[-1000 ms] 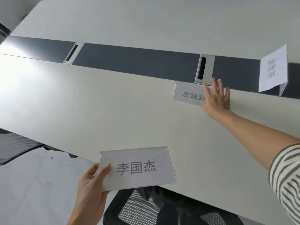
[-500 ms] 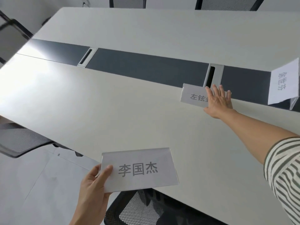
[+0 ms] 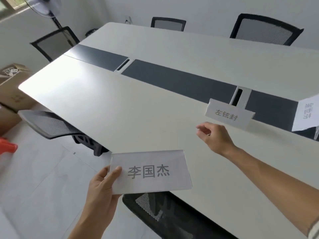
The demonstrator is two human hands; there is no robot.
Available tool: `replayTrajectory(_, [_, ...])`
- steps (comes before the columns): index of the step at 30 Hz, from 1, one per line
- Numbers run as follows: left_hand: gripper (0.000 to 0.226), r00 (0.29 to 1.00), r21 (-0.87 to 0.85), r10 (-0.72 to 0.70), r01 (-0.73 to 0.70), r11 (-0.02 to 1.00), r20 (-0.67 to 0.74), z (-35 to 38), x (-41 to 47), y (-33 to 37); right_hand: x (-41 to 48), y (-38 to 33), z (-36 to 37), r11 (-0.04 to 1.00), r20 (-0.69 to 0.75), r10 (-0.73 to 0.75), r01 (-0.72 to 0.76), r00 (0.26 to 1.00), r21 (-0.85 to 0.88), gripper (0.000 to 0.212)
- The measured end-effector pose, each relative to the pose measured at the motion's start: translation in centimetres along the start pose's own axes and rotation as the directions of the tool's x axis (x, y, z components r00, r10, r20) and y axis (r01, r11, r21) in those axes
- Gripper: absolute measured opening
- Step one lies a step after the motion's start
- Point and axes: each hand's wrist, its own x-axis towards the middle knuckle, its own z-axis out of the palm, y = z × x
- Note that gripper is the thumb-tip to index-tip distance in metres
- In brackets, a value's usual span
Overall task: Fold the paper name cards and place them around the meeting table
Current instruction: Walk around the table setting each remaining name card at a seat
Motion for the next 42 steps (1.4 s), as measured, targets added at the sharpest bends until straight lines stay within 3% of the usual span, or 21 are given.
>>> replayTrajectory(3, [0.022,0.999,-0.024,0.010,-0.011,1.000,-0.047,-2.6,-2.3,-0.5,-4.2,-3.6,1.8,0.936,0.134,0.008,-0.055,0.991,0.348,0.012])
replayTrajectory(5, [0.023,0.997,-0.052,-0.004,0.000,0.999,-0.083,-4.7,-3.8,-0.9,-7.0,-5.7,3.2,0.873,0.244,0.000,-0.119,0.970,0.473,0.016])
replayTrajectory(10, [0.030,0.985,-0.124,-0.029,0.008,0.992,-0.172,-10.4,-6.4,-1.4,-13.5,-10.3,7.4,0.797,0.494,-0.050,-0.264,0.868,0.543,0.062])
replayTrajectory(14, [0.030,0.977,-0.181,-0.034,-0.005,0.983,-0.211,-15.6,-7.7,-1.4,-17.3,-13.9,11.8,0.739,0.664,-0.103,-0.389,0.741,0.550,0.063])
replayTrajectory(18, [0.023,0.971,-0.149,-0.031,-0.005,0.989,-0.239,-22.1,-7.7,-0.4,-19.0,-18.3,17.0,0.746,0.684,-0.110,-0.395,0.721,0.536,0.062])
replayTrajectory(25, [0.018,0.934,0.193,0.135,-0.073,0.978,-0.332,-36.0,-5.8,2.9,-20.8,-27.4,27.7,0.763,0.692,-0.122,-0.378,0.711,0.524,0.066])
replayTrajectory(29, [0.019,0.891,0.259,0.198,-0.095,0.961,-0.408,-41.6,-3.6,4.2,-20.4,-31.9,32.3,0.780,0.706,-0.133,-0.367,0.695,0.507,0.067])
replayTrajectory(33, [0.029,0.875,0.235,0.172,-0.069,0.969,-0.453,-44.3,0.9,5.8,-17.5,-34.7,35.7,0.792,0.709,-0.121,-0.363,0.695,0.491,0.072])
replayTrajectory(37, [0.014,0.904,0.196,0.166,-0.094,0.976,-0.395,-45.9,6.6,8.4,-12.6,-36.9,38.8,0.800,0.712,-0.111,-0.363,0.694,0.478,0.083])
replayTrajectory(42, [0.031,0.929,0.146,0.150,-0.105,0.984,-0.339,-47.9,13.8,14.4,-4.6,-40.7,43.0,0.755,0.727,-0.075,-0.438,0.683,0.489,0.067])
